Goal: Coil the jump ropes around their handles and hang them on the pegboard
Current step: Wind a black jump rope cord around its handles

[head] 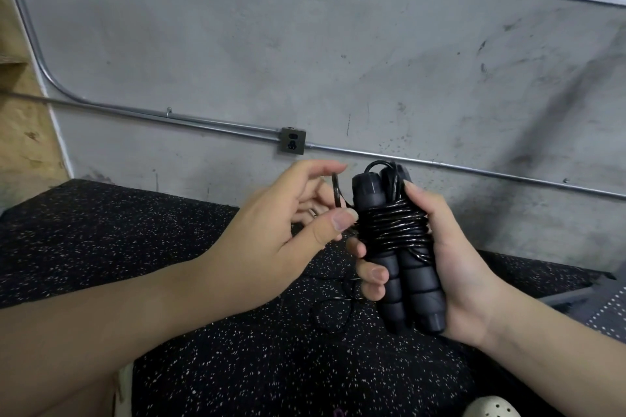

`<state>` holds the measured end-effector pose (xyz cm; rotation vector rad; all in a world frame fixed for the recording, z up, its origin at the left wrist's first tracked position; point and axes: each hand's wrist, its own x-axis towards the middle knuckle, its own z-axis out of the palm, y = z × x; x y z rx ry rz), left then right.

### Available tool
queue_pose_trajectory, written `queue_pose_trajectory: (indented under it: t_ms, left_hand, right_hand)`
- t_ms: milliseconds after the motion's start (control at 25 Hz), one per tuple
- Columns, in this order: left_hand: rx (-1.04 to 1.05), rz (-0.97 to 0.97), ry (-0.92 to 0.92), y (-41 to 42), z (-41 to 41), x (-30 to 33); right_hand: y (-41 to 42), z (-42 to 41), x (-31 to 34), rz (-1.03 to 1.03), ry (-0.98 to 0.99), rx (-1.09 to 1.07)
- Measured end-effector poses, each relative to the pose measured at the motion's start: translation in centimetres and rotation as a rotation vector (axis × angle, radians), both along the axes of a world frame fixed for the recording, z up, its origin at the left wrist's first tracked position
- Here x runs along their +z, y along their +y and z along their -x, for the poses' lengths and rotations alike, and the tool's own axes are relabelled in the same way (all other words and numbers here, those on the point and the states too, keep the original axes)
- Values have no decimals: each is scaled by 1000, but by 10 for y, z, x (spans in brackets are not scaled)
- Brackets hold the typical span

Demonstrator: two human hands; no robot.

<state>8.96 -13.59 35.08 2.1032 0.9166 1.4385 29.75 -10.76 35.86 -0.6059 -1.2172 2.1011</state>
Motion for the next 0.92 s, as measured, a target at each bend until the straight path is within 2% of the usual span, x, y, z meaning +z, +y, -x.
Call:
queue_pose_trajectory:
  t_ms: [280,440,680,920]
  left_hand:
    - [-16,-130,60,0,1,3]
    - [130,-316,46,4,0,7]
    - [208,-297,-146,6,-8,12]
    - [104,-206,-224,0,-22,11]
  right_hand:
    - [0,2,5,-18,14,-3]
    - [-3,9,-1,-47,-11,18]
    - [-6,16,-4,-46,-13,35]
    - [-7,18,3,-113,-14,-44]
